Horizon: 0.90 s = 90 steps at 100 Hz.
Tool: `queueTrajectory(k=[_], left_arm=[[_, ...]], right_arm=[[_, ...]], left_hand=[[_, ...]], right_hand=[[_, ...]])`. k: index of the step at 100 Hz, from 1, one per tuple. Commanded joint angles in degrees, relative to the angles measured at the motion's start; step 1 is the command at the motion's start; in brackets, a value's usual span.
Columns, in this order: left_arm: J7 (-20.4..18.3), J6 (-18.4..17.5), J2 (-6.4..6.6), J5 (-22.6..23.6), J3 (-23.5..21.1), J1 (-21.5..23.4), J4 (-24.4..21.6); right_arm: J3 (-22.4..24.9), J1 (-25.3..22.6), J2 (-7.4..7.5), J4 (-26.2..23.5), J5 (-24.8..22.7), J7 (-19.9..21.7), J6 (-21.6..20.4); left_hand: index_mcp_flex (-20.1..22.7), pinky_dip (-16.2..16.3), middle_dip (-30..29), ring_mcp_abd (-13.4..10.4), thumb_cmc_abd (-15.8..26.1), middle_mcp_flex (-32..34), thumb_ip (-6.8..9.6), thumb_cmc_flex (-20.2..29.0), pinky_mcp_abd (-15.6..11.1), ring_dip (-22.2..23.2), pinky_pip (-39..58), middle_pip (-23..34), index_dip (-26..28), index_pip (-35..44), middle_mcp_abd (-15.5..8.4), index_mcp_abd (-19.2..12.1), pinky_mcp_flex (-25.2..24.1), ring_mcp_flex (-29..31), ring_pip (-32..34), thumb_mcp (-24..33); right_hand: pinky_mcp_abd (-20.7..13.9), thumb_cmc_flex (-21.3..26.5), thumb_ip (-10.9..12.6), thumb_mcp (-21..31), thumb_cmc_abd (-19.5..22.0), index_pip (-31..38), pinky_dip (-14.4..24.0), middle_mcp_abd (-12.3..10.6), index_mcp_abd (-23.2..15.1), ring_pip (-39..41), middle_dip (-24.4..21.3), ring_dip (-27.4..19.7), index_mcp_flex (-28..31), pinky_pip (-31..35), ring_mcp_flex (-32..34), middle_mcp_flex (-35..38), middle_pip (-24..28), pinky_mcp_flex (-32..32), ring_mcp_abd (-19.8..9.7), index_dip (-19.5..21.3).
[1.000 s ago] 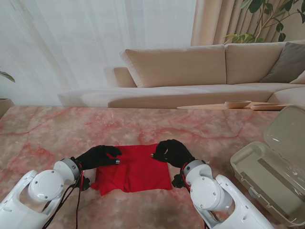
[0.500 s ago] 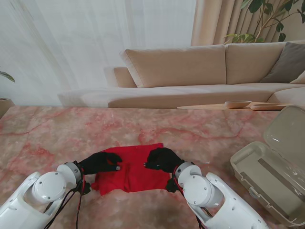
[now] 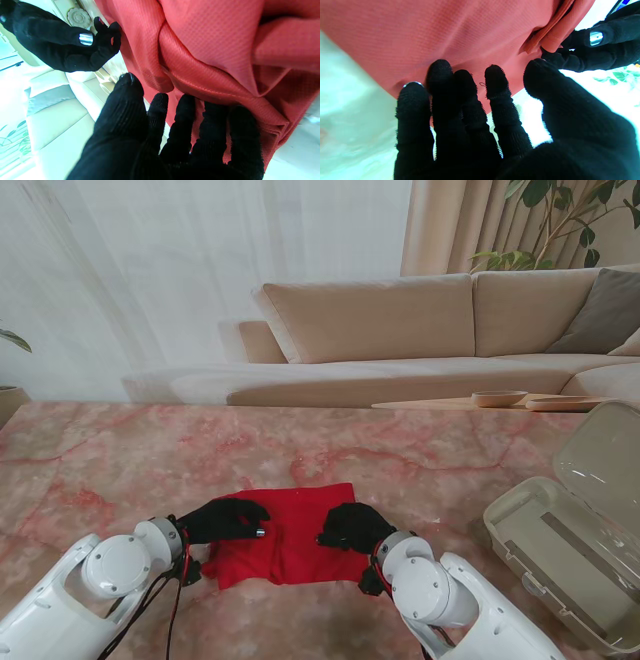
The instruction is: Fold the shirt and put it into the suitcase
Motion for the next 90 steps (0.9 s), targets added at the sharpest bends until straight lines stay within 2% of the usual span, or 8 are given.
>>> queueTrajectory(k=[1,18,37,52,70,80,87,90], left_arm=[[-0.36,-0.19,-0.34,0.03,1.24,0.04,1.48],[0.13,-0.5,-0.61,-1.21,3.22,-1.5,2.68],[2.1,-1.22,-1.18,-2.2,3.97,-2.04,3.32],[3.85,-2.01,-1.59,-2.3,3.7,-2.19,3.04],[5.97,-2.26,-2.01,-1.85,1.96,-1.68,0.88],[6.62,-1.9,-2.17,-1.81,0.78,-1.38,-0.79],[6.78,-1.65,-2.15,-1.36,-0.01,-1.26,-1.89],[6.66,-1.56,-2.09,-1.05,-0.4,-1.15,-2.39]], right_arm=[[0.63,-1.85,0.49,-0.13,-0.52,0.8,0.99],[2.64,-3.82,0.42,-1.61,-1.14,-0.07,1.95],[4.9,-5.25,0.17,-4.29,0.25,-0.62,2.52],[6.3,-6.57,-0.33,-6.6,0.01,-2.99,2.66],[8.28,-8.3,-0.45,-9.88,-2.92,-4.73,3.43],[9.33,-8.76,-0.08,-11.3,-6.39,-4.27,5.1],[10.12,-9.03,0.47,-12.19,-9.07,-2.65,6.5],[10.37,-9.12,0.63,-12.36,-10.1,-2.22,7.02]], left_hand=[[-0.01,-0.36,-0.41,1.07,2.78,-0.57,1.07,2.82,0.9,-3.33,-0.34,0.19,0.19,0.15,0.09,-1.14,-1.0,-1.91,-3.79,-2.27],[-0.15,-0.42,-0.43,1.0,2.79,-0.71,1.07,2.86,0.76,-3.4,-0.43,0.21,0.2,0.32,0.0,-1.13,-1.08,-2.14,-3.9,-2.26],[0.06,-0.77,-0.42,0.87,2.69,-0.63,1.1,3.16,0.67,-3.59,-1.05,0.36,0.25,0.67,-0.21,-1.05,-1.34,-2.08,-4.07,-2.17],[0.23,-0.66,-0.34,0.6,2.37,-0.3,1.04,3.31,0.55,-3.36,-0.53,0.66,0.27,0.98,-0.55,-0.79,-0.6,-1.53,-3.55,-2.2],[0.21,-0.76,-0.64,0.66,2.29,-0.27,1.0,3.22,0.6,-3.67,-0.58,0.32,0.4,1.43,-0.52,-0.89,-0.72,-1.66,-4.04,-2.27],[0.16,-0.84,-0.93,0.65,2.33,-0.28,1.0,3.16,0.64,-3.92,-0.64,-0.05,0.46,1.6,-0.4,-0.99,-0.74,-1.71,-4.38,-2.26],[0.04,-0.86,-1.07,0.67,2.39,-0.46,0.99,3.05,0.64,-4.0,-0.65,-0.25,0.43,1.55,-0.28,-1.06,-0.74,-1.84,-4.5,-2.29],[-0.01,-0.87,-1.11,0.63,2.45,-0.48,0.99,3.0,0.64,-4.02,-0.65,-0.3,0.42,1.52,-0.21,-1.04,-0.74,-1.8,-4.5,-2.29]], right_hand=[[1.18,-0.55,-3.27,0.65,-0.2,1.63,-1.12,-0.65,-2.11,-0.88,-0.2,-1.67,1.29,2.66,2.73,0.75,1.55,0.33,1.16,-0.41],[1.19,-0.38,-3.29,0.55,-0.15,1.54,-1.62,-0.57,-1.97,-1.12,-0.32,-1.91,1.16,2.49,2.44,0.47,1.32,0.02,1.16,-0.59],[1.9,-0.5,-2.97,-0.4,1.06,-0.23,-2.78,0.03,-0.99,-0.67,-0.49,-1.04,0.45,0.08,-0.24,-1.43,0.44,-3.6,2.22,-0.69],[1.76,-0.72,-2.78,-1.08,1.32,-1.1,-2.58,0.42,-0.94,1.39,-0.26,0.48,1.03,0.34,-0.17,-1.28,0.58,-3.67,2.75,0.04],[1.01,-1.49,-2.58,-2.01,2.02,-2.91,-1.55,0.72,-1.05,6.31,-0.1,3.35,1.71,2.2,0.1,-0.94,0.35,-2.93,3.1,1.1],[1.58,-3.32,-2.22,-3.34,3.35,-5.5,0.36,1.92,-1.55,13.45,2.12,6.7,2.86,6.27,2.28,0.57,2.98,0.27,4.13,3.55],[1.09,-4.87,-1.87,-5.3,5.31,-8.66,0.99,1.59,-1.87,17.43,4.7,8.15,3.55,8.37,3.29,1.16,5.17,1.75,3.67,6.08],[0.93,-5.32,-1.17,-6.63,6.26,-11.42,1.02,1.37,-1.71,18.93,6.15,8.67,4.03,9.05,3.55,1.32,5.86,2.04,3.36,8.45]])
